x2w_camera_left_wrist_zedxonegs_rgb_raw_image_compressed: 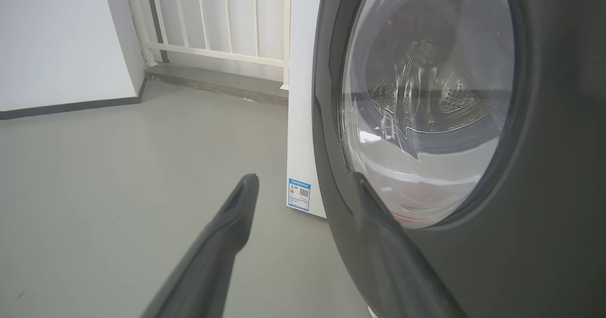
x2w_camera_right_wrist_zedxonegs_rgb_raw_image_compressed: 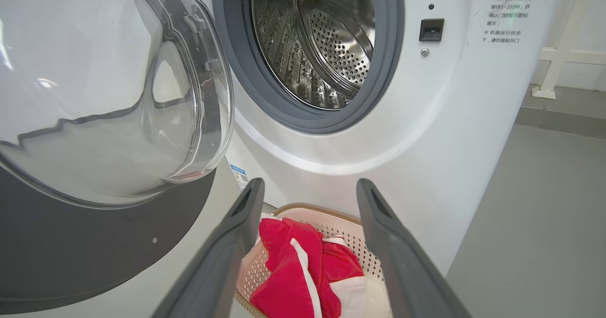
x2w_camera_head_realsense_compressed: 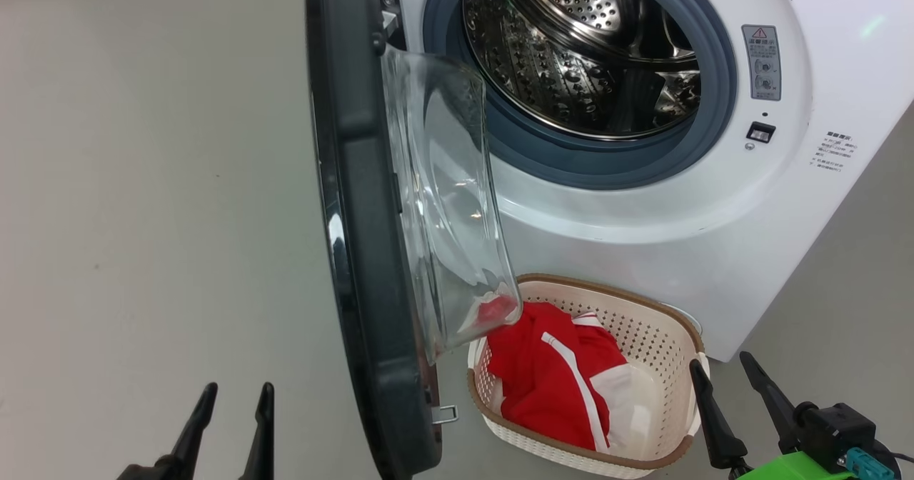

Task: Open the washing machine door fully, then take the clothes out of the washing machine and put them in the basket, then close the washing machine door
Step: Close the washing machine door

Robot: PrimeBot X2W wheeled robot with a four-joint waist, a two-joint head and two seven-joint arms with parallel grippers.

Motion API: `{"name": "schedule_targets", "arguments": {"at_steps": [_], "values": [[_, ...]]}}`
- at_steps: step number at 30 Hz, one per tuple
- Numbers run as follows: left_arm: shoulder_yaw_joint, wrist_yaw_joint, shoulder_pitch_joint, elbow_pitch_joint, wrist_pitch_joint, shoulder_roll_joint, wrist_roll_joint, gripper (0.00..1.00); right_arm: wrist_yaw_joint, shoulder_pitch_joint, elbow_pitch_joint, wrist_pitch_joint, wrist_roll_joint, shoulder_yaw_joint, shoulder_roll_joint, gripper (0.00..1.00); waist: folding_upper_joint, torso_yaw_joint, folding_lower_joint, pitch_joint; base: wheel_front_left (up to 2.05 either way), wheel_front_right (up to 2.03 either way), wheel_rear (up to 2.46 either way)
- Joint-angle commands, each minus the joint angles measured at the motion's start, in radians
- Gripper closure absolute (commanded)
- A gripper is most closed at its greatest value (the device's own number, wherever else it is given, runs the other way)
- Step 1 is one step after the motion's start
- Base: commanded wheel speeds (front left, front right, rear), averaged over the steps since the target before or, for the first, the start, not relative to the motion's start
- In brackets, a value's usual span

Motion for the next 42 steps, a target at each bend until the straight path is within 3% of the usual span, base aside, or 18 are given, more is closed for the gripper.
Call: {"name": "schedule_targets", "arguments": {"at_steps": [1, 3, 4, 6, 10, 13, 17, 21, 25, 31, 37, 42], "values": [[0.039, 0.001, -0.023, -0.024, -0.012, 0.011, -0.017, 0.0, 0.006, -0.001, -0.024, -0.006, 0.0, 0.023, -0.007, 0.0, 0.0, 0.001, 0.0, -0.002, 0.0, 0.0, 0.0], [0.04, 0.001, -0.026, -0.032, -0.012, 0.01, -0.047, 0.04, 0.006, 0.003, -0.024, -0.006, 0.0, 0.023, -0.006, 0.0, 0.0, 0.003, 0.0, -0.006, 0.0, 0.0, 0.0], [0.041, 0.001, -0.028, -0.037, -0.012, 0.01, -0.064, 0.17, 0.006, 0.004, -0.024, -0.006, 0.0, 0.023, -0.005, 0.0, 0.0, 0.003, 0.0, -0.006, 0.0, 0.0, 0.0], [0.041, 0.001, -0.033, -0.049, -0.012, 0.01, -0.105, 0.55, 0.006, 0.005, -0.024, -0.006, 0.0, 0.024, -0.004, 0.0, 0.0, 0.005, 0.0, -0.007, 0.0, 0.0, 0.0], [0.025, 0.001, -0.046, -0.07, -0.012, 0.023, -0.19, 0.99, 0.006, 0.004, -0.025, -0.006, 0.0, 0.025, -0.002, 0.0, 0.0, 0.006, 0.0, -0.005, 0.0, 0.0, 0.0], [0.013, 0.001, -0.053, -0.078, -0.012, 0.035, -0.237, 1.0, 0.006, 0.002, -0.025, -0.006, 0.0, 0.026, -0.001, 0.0, 0.0, 0.005, 0.0, -0.003, 0.0, 0.0, 0.0], [-0.037, 0.001, -0.065, -0.07, -0.012, 0.069, -0.38, 1.0, 0.006, 0.0, -0.023, -0.006, 0.0, 0.026, 0.001, 0.0, 0.0, 0.002, 0.0, -0.001, 0.0, 0.0, 0.0], [-0.102, 0.001, -0.078, -0.042, -0.012, 0.107, -0.658, 1.0, 0.006, 0.0, -0.022, -0.006, 0.0, 0.026, 0.004, 0.0, 0.0, -0.003, 0.0, 0.001, 0.0, 0.0, 0.0], [-0.155, 0.001, -0.092, -0.059, -0.011, 0.18, -0.938, 1.0, 0.006, -0.001, -0.021, -0.006, 0.001, 0.025, 0.007, 0.0, 0.0, -0.008, 0.0, 0.003, 0.0, 0.0, 0.0], [-0.225, 0.001, -0.092, -0.129, 0.062, 0.278, -1.226, 1.0, 0.006, 0.0, -0.023, -0.006, 0.0, 0.02, 0.01, 0.0, 0.0, -0.011, 0.0, 0.008, 0.0, 0.0, 0.0], [-0.222, 0.001, -0.081, -0.244, 0.154, 0.302, -1.405, 1.0, 0.006, -0.001, -0.025, -0.006, -0.001, 0.018, 0.013, 0.0, 0.0, -0.011, 0.0, 0.014, 0.0, 0.0, 0.0], [-0.2, 0.001, -0.063, -0.308, 0.252, 0.292, -1.462, 1.0, 0.006, -0.009, -0.024, -0.006, -0.001, 0.015, 0.013, 0.0, 0.0, -0.013, 0.0, 0.021, 0.0, 0.0, 0.0]]}}
